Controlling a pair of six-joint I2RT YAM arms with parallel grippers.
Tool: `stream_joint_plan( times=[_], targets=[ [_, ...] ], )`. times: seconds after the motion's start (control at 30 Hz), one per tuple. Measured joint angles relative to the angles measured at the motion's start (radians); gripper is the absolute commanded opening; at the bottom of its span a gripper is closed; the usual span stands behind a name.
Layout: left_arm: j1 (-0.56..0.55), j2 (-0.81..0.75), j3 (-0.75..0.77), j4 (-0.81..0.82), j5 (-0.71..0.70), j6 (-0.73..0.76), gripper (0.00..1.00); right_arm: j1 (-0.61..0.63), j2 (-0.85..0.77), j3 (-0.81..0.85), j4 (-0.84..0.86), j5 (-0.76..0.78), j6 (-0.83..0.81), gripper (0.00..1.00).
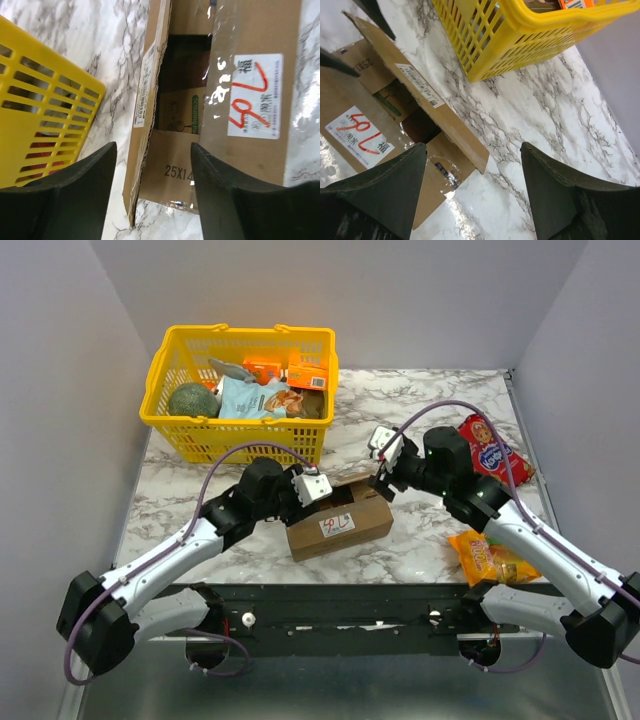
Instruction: Unpack the express box
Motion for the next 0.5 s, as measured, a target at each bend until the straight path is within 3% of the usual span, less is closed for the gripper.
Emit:
stream_joint_plan(
  times=[0.17,0.33,0.5],
  targets=[
    [0.0,0.126,0.019,0.006,-0.041,0.0,0.39,0.0,-0.032,-0.019,-0.077,-0.032,-0.024,0.82],
    [0.001,0.151,0.045,0.006,-0.042,-0.003,0.19,0.0,-0.04,-0.034,-0.132,-0.059,-0.065,0.82],
    [0.013,0.153,0.074,-0.019,-0.018,0.011,0.1,0.0,-0.039,-0.034,-0.159,-0.111,-0.1,0.82]
  ],
)
